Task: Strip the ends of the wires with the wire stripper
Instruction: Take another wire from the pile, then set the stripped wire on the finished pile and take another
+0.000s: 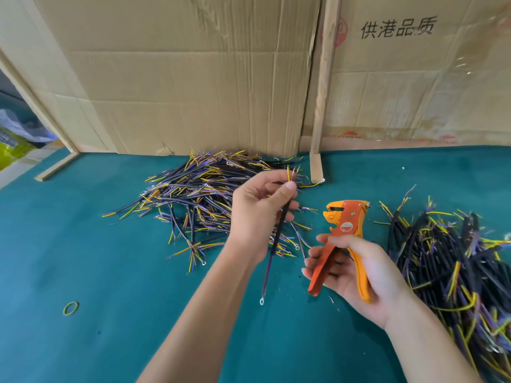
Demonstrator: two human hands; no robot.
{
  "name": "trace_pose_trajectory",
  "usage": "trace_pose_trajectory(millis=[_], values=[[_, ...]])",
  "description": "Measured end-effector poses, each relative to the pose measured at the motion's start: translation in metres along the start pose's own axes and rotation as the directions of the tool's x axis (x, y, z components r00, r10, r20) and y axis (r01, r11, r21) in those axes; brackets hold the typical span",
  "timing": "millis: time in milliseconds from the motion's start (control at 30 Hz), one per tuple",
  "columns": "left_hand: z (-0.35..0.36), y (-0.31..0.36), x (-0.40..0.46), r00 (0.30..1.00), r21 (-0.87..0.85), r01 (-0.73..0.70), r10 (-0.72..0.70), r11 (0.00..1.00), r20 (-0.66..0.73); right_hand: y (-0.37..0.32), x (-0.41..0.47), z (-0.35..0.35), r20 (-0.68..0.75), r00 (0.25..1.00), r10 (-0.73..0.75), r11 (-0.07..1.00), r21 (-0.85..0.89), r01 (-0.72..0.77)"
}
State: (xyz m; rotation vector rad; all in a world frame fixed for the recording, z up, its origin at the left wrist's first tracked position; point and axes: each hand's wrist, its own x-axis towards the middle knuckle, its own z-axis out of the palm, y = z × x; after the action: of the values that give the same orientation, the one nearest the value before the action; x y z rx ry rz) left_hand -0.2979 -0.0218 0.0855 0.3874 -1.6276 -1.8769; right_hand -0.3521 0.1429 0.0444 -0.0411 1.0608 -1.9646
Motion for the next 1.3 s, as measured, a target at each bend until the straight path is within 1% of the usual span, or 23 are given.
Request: trace_pose_trajectory(millis=[100,167,267,367,500,633,800,967,1133,1300], values=[[0.003,-0.028,-0.014,0.996,0.042,-0.02,0.023,0.999,-0.086,0.001,0.0,0.001,-0.002,1.0,-0.005,1.0,-0.013,0.005],[0.005,-0.046,-0.025,0.991,0.054,-0.006,0.013,0.999,-0.131,0.0,0.0,0.001,0.009,1.0,-0.013,1.0,-0.018,0.013],[0.004,-0.063,-0.033,0.985,0.057,-0.007,0.016,0.998,-0.169,0.0,0.001,-0.001,0.024,1.0,-0.017,0.999,-0.032,0.018],[0.0,-0.066,-0.031,0.987,0.097,-0.041,0.056,0.994,-0.152,-0.001,0.003,-0.006,0.051,0.999,-0.005,0.998,-0.064,0.008],[-0.008,-0.064,-0.024,0.99,0.177,-0.041,0.064,0.983,-0.126,-0.002,0.003,-0.012,0.125,0.991,0.038,0.992,-0.127,-0.022],[-0.012,-0.064,-0.018,0.993,0.257,-0.058,0.081,0.965,-0.081,-0.001,0.005,-0.015,0.185,0.981,0.057,0.98,-0.198,-0.019],[-0.013,-0.066,-0.018,0.997,0.283,-0.045,0.06,0.958,-0.046,0.0,0.007,-0.015,0.202,0.974,0.099,0.975,-0.218,-0.054],[-0.012,-0.064,-0.018,0.997,0.351,-0.051,0.066,0.935,-0.029,-0.002,0.009,-0.015,0.23,0.962,0.149,0.97,-0.225,-0.096],[-0.01,-0.064,-0.02,0.994,0.491,-0.042,0.084,0.87,-0.065,-0.002,0.009,-0.015,0.23,0.964,0.131,0.973,-0.217,-0.08],[-0.008,-0.061,-0.021,0.993,0.519,-0.044,0.094,0.853,-0.071,-0.003,0.007,-0.013,0.215,0.968,0.131,0.967,-0.242,-0.078]])
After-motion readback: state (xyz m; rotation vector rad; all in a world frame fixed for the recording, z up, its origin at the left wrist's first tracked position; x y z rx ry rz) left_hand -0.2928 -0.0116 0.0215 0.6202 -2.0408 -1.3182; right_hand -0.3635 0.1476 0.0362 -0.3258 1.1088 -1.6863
